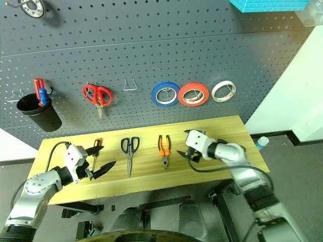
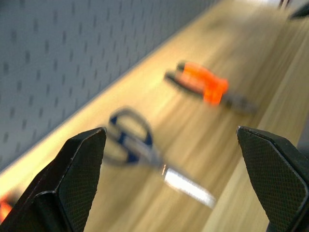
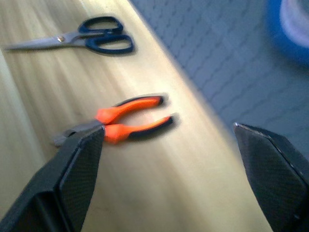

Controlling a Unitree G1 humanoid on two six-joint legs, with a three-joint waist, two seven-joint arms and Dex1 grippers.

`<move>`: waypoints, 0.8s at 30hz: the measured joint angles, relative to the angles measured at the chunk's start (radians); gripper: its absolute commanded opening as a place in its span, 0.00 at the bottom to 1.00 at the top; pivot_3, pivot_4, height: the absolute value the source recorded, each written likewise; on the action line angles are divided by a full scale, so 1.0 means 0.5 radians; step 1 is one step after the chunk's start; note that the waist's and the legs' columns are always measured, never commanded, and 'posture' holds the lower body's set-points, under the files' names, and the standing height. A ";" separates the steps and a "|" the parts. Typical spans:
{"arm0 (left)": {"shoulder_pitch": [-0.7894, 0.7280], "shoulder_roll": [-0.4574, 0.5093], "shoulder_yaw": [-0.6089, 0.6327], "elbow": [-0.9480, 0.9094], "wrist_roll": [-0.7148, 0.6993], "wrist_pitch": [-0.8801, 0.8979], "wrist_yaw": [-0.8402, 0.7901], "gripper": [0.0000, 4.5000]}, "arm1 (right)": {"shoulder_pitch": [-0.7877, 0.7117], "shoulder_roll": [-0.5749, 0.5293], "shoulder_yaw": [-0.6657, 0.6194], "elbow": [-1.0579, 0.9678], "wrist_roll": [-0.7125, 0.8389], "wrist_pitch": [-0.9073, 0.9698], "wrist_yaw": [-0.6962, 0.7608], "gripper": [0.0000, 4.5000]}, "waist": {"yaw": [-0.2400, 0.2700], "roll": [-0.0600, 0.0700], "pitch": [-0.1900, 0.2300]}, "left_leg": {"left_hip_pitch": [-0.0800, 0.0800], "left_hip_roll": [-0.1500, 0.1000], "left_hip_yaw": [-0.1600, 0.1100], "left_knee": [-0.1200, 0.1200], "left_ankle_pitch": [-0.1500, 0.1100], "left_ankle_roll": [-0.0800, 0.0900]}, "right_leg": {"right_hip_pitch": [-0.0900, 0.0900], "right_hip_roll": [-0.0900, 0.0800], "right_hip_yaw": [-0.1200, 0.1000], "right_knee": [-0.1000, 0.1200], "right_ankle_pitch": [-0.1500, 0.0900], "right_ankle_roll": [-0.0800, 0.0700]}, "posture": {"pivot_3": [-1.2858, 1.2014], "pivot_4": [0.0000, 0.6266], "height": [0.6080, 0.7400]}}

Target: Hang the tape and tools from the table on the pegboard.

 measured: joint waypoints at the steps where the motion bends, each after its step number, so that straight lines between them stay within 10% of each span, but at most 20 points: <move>1: -0.007 0.006 0.000 0.027 0.008 -0.005 -0.008 1.00 | -0.035 0.074 0.022 -0.003 -0.002 0.182 -0.018 0.99 | -0.001 0.000 0.000 | 0.000 0.000 0.000 0.000 0.000 0.000 | -0.001 0.000 0.000 0.001 0.000 0.001 | 0.47 0.13 0.98; 9: -0.096 0.030 0.005 0.202 0.064 -0.069 -0.046 1.00 | -0.385 0.634 0.003 0.205 -0.009 1.173 -0.393 0.99 | -0.007 0.001 0.000 | -0.002 0.000 -0.001 -0.005 0.000 -0.001 | -0.015 0.000 0.000 0.016 0.003 0.006 | 0.47 0.14 0.98; 24: -0.106 0.044 0.013 0.291 0.086 -0.126 -0.059 1.00 | -0.646 1.073 -0.052 0.819 -0.073 1.525 -0.961 0.99 | -0.084 0.004 0.003 | -0.004 0.000 -0.002 -0.008 0.000 -0.001 | -0.020 0.000 0.000 0.018 0.003 0.006 | 0.47 0.16 0.98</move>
